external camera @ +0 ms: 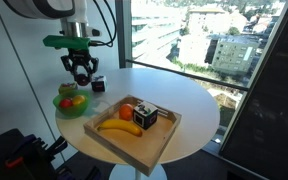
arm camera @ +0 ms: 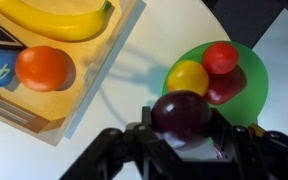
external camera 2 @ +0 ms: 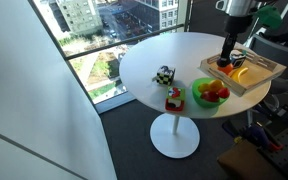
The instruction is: Remove the plum from the green bowl and place it in the wooden tray
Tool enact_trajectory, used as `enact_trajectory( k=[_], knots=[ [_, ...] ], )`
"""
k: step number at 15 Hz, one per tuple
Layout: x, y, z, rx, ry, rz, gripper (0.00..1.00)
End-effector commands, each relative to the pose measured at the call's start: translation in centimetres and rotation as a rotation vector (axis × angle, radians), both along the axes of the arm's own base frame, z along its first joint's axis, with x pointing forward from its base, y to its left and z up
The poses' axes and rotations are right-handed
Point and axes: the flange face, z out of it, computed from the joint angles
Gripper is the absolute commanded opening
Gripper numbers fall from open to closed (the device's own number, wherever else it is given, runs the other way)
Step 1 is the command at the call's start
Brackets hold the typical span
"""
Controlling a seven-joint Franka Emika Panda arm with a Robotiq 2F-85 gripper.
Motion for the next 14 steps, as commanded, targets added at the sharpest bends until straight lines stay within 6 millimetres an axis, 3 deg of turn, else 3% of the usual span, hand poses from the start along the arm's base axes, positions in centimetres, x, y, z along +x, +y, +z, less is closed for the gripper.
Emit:
enact_trajectory(
  k=[1,14],
  knots=[
    [-0.7,-2.4,1.9,-0.001,0.005,-0.109,0.32],
    [-3.4,-10.0,5.2,-0.036,-0.034,-0.438,0.32]
  ],
)
